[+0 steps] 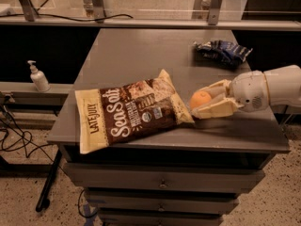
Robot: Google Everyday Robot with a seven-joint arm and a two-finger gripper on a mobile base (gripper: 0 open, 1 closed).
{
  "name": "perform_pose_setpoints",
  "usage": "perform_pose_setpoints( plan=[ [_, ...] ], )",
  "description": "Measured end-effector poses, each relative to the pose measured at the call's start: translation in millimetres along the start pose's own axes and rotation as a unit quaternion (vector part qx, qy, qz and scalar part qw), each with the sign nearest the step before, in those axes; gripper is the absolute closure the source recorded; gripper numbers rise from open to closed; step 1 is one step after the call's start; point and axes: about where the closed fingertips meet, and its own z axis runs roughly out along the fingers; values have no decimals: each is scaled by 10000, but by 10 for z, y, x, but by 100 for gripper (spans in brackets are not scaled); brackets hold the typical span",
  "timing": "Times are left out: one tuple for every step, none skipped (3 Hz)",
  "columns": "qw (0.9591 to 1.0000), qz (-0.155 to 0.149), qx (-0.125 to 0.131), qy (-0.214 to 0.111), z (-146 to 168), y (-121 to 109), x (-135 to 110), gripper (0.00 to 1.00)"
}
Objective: Move orange near brown chip bag
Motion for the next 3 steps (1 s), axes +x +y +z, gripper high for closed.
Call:
perform_pose_setpoints(
  plan=[
    [9990,-381,-186,126,91,59,34,81],
    [9977,-606,-220,202,78,64,72,59],
    [9966,-749,-241,244,57,56,85,36]
  ],
)
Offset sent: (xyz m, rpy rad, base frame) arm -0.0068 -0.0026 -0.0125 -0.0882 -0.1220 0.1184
